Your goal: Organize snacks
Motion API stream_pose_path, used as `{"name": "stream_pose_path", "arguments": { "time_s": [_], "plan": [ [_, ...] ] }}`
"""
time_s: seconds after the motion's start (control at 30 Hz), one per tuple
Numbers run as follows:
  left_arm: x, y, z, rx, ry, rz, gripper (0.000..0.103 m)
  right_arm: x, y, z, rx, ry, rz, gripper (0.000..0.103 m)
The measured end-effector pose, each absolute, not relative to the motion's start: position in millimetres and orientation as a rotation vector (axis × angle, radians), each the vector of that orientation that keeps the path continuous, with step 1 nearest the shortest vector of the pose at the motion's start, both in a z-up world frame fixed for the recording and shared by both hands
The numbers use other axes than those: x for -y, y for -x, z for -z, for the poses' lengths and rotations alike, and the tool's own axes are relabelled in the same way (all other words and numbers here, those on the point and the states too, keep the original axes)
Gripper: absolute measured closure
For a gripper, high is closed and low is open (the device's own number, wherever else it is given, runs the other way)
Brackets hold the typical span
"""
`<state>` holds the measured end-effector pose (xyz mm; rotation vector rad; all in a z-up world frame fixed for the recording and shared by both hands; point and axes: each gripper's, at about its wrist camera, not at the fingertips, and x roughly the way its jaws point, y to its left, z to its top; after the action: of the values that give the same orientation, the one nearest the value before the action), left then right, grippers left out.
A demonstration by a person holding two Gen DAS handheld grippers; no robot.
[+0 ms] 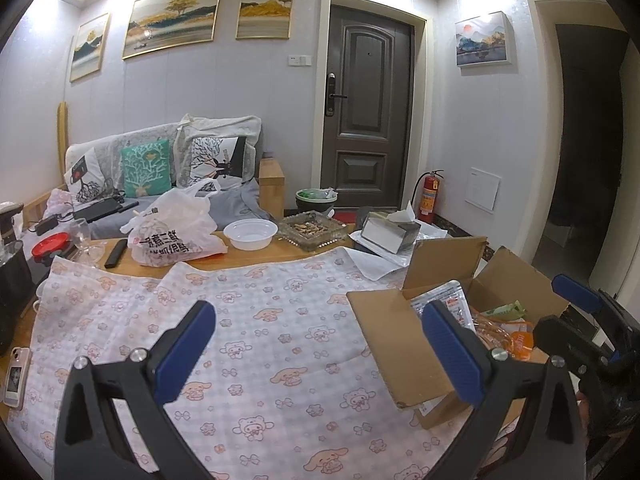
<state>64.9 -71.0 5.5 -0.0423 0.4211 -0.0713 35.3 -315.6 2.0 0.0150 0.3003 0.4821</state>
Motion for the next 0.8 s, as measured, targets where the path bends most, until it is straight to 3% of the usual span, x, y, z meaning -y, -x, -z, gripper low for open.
{"name": "stream_pose_path", "arguments": {
  "time_s": [0.8],
  "plan": [
    [72.0,-60.2,-7.1,-0.414,0.035,0.077,0.001,308.8,-28.5,-1.8,-0.297,-0.026,-0.482,0.0]
  ]
}}
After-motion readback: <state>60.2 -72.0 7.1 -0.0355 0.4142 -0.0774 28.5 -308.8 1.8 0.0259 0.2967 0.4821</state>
